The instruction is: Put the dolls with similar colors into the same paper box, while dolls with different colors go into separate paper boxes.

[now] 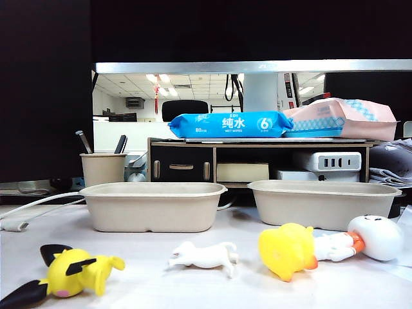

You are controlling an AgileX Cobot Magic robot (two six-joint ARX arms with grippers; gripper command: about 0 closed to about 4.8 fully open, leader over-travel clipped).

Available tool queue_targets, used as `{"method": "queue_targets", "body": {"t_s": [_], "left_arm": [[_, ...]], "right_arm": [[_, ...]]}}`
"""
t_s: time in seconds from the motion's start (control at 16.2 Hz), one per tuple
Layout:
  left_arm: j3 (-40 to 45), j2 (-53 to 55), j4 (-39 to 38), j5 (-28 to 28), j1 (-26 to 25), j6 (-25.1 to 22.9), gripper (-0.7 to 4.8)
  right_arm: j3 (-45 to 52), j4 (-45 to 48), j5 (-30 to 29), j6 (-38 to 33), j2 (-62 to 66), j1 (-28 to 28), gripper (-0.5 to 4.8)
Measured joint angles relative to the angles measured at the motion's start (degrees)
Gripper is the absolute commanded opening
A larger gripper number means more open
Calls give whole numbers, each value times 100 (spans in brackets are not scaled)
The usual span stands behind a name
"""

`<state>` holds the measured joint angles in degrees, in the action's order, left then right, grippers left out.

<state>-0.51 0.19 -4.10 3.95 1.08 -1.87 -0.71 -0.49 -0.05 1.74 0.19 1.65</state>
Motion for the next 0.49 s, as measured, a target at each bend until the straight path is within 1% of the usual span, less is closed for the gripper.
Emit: {"method": "queue_targets", "body": {"t_s": [0.37, 0.49], "left_arm": [[0, 0, 0, 0, 0, 0, -5], [0, 0, -2, -22, 118, 0, -5]], "right_arm": [[0, 0, 2, 0, 0, 0, -6], [0, 2, -11, -44, 0, 0, -6]]}}
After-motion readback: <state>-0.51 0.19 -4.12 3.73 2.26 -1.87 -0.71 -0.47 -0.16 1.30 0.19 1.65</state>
